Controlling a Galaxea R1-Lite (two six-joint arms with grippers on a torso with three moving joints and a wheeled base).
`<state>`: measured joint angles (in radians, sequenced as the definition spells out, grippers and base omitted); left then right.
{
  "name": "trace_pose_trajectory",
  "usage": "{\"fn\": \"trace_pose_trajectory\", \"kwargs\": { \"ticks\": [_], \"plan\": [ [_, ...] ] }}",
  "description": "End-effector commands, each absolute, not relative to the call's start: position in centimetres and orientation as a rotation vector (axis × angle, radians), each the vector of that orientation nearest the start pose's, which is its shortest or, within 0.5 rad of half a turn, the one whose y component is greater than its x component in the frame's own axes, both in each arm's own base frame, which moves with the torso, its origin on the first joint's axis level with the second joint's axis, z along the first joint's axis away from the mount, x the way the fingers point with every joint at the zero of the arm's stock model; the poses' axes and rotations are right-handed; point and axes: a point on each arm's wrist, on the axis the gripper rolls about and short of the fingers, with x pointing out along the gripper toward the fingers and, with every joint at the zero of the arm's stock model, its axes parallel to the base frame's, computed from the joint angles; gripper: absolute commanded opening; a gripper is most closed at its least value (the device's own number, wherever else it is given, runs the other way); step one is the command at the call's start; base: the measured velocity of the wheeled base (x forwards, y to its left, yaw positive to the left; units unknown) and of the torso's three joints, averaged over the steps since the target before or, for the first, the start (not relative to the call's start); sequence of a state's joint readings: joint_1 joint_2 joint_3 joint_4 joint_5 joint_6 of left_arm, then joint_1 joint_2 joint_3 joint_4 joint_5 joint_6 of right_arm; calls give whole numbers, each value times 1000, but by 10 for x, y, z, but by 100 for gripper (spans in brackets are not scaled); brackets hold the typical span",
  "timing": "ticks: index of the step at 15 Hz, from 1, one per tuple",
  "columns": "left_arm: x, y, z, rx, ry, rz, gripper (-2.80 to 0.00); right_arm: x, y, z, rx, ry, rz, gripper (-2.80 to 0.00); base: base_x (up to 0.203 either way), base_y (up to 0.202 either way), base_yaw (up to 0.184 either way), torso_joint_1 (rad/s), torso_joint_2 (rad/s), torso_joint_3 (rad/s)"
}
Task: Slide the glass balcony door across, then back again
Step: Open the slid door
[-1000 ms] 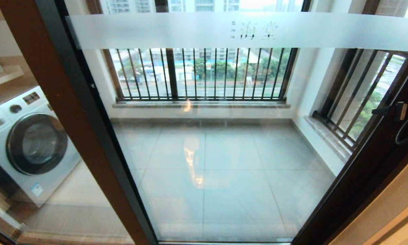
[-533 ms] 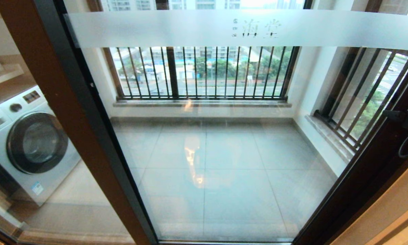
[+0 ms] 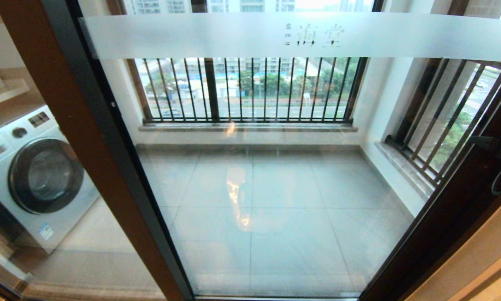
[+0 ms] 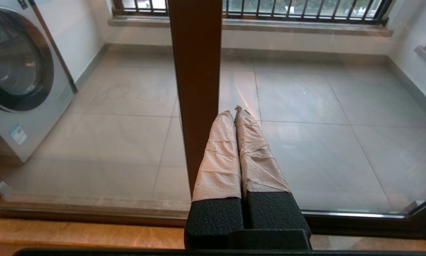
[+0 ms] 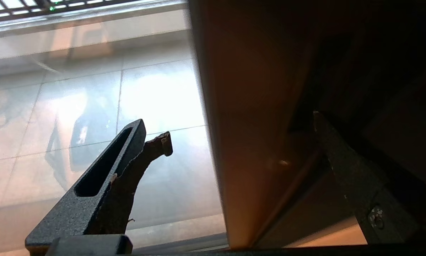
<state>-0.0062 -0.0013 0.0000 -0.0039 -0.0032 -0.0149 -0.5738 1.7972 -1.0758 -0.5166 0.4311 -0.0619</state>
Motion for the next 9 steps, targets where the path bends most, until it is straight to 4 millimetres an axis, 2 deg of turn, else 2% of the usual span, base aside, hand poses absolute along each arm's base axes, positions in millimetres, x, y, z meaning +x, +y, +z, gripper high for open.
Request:
{"fn": "trace_pose_trajectory", "kwargs": {
  "ticks": [1, 9],
  "plan": [
    [-23, 0, 76, -15, -5, -9, -280, 299, -178, 215, 31, 176, -126, 0, 0, 0, 0, 0, 0, 0],
    [-23, 0, 76, -15, -5, -9, -280, 311, -182, 216, 36, 177, -116, 0, 0, 0, 0, 0, 0, 0]
  ]
}}
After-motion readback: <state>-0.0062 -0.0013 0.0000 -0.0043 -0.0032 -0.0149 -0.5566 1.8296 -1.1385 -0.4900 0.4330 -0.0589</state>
